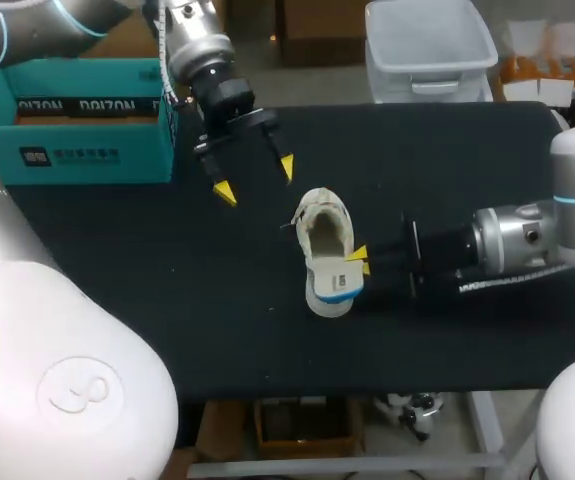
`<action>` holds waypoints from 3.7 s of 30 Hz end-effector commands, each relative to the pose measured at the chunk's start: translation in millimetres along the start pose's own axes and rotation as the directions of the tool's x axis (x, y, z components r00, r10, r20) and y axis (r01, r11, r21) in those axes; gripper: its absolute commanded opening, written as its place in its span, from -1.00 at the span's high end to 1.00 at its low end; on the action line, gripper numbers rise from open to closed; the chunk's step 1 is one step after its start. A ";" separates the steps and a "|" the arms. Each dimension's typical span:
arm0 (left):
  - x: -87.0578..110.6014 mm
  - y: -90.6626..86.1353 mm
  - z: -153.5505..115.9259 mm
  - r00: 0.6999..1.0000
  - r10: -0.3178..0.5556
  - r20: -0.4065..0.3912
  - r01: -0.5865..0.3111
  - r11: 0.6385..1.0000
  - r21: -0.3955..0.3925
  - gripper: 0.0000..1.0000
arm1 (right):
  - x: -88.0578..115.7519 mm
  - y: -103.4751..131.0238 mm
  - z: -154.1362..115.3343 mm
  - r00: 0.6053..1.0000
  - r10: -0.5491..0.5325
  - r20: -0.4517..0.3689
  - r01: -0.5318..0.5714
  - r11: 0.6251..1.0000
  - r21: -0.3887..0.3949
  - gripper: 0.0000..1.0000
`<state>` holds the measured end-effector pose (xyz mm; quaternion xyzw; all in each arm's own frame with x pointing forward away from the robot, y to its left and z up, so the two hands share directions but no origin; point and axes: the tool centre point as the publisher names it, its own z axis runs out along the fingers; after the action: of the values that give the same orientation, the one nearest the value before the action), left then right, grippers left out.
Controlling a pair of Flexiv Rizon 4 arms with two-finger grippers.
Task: Open the shoe tongue, take the insole out of the shoe, put the insole back into the shoe, and pack the shoe into the shoebox
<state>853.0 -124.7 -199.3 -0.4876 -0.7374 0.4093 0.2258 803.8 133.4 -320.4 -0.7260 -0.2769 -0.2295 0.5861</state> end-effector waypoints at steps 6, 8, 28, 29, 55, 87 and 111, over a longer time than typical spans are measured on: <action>-2.8 0.6 4.3 0.991 0.003 -0.131 -0.006 1.000 -0.026 -1.00 | 0.3 2.9 -3.5 1.000 0.002 0.001 -0.002 1.000 0.008 1.00; -3.0 0.8 5.0 0.992 0.002 -0.124 -0.006 0.999 -0.034 -1.00 | 0.2 3.2 -3.7 1.000 0.003 0.000 -0.003 1.000 0.009 1.00; 11.0 10.0 31.2 0.959 0.108 0.263 -0.107 0.994 -0.017 -1.00 | 5.8 6.6 -3.9 1.000 0.006 -0.017 -0.006 1.000 0.019 1.00; 10.6 12.1 38.4 0.942 0.117 0.316 -0.108 0.993 -0.045 -1.00 | 6.8 7.5 -3.5 1.000 0.007 -0.019 -0.006 1.000 0.024 1.00; 8.0 21.7 63.6 0.859 0.076 0.506 -0.111 0.993 0.041 -1.00 | 11.9 9.9 -2.2 1.000 -0.010 -0.018 0.011 0.999 0.031 1.00; -23.2 57.0 117.4 0.608 0.221 0.763 -0.233 0.968 -0.095 0.88 | 7.2 39.2 -0.1 0.990 -0.025 -0.136 0.030 0.999 0.031 1.00; -46.6 73.9 115.6 0.578 0.231 0.783 -0.186 0.971 -0.149 0.32 | 10.0 45.4 6.2 0.992 -0.016 -0.128 0.020 0.999 0.035 1.00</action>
<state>827.2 -192.2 -318.5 -0.3458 -0.7084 0.5872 -0.1841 839.5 132.3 -346.7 -0.6984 -0.2492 -0.2777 0.6107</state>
